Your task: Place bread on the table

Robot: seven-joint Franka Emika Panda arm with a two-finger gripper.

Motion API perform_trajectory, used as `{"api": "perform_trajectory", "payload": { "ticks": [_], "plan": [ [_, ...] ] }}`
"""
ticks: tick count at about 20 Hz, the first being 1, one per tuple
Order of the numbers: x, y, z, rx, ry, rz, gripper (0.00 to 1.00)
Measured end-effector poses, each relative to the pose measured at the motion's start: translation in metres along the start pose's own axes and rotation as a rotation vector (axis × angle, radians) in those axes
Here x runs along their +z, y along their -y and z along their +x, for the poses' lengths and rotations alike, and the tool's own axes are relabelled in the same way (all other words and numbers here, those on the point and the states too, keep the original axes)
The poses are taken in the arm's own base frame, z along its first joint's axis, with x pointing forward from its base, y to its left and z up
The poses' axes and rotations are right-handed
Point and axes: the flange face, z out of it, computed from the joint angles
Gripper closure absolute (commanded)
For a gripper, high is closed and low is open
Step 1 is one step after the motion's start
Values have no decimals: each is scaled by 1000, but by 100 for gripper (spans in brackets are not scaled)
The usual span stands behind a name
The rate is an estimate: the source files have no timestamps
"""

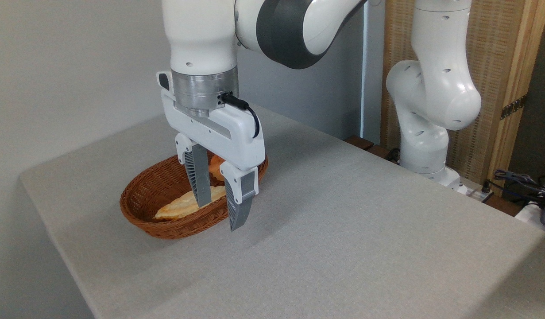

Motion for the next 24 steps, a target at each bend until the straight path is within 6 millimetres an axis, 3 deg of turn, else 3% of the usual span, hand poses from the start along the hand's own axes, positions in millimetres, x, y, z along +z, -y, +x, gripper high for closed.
{"api": "perform_trajectory", "payload": {
  "ticks": [18,21,24],
  "plan": [
    [-14,-3,2,3,-36,21,0],
    [-15,-22,16,-32,-69,-17,0],
    [-13,-59,44,-52,-97,-74,0]
  ]
}}
